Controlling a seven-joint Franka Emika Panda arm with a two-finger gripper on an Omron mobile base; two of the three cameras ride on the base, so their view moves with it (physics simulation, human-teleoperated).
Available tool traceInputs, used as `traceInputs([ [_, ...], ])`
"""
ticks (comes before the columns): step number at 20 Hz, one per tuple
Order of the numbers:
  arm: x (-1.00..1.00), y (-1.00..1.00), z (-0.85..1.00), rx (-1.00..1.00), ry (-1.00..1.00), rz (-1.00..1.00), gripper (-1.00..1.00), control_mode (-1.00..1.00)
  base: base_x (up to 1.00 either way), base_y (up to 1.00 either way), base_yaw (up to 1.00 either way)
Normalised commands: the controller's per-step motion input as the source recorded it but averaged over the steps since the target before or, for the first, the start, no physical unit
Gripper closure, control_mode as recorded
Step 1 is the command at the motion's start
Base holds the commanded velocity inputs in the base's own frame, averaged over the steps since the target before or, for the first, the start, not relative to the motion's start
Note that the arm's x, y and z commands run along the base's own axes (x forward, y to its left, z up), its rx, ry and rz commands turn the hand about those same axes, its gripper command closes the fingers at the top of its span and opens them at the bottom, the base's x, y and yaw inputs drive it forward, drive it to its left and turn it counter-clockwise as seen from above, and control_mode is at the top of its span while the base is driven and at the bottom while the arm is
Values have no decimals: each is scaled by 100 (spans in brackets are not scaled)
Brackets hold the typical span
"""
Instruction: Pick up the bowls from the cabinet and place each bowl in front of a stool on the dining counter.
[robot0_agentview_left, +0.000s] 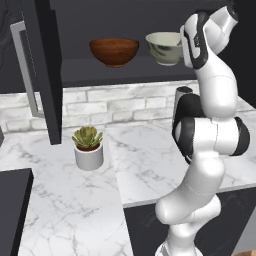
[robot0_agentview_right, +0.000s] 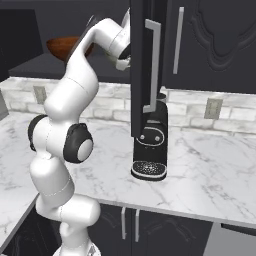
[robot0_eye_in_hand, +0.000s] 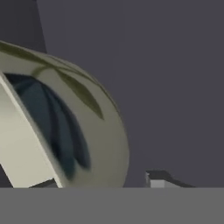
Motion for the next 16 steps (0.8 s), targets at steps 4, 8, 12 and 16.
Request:
traceInputs([
  [4,1,20,-21,0,0,2,100,-100,0,0,0],
  [8,-7,13,-12,0,-4,2,100,-100,0,0,0],
  [12,-39,0,-2,0,-7,0,100,-100,0,0,0],
  [16,-64,-1,0,4,-9,-1,100,-100,0,0,0],
])
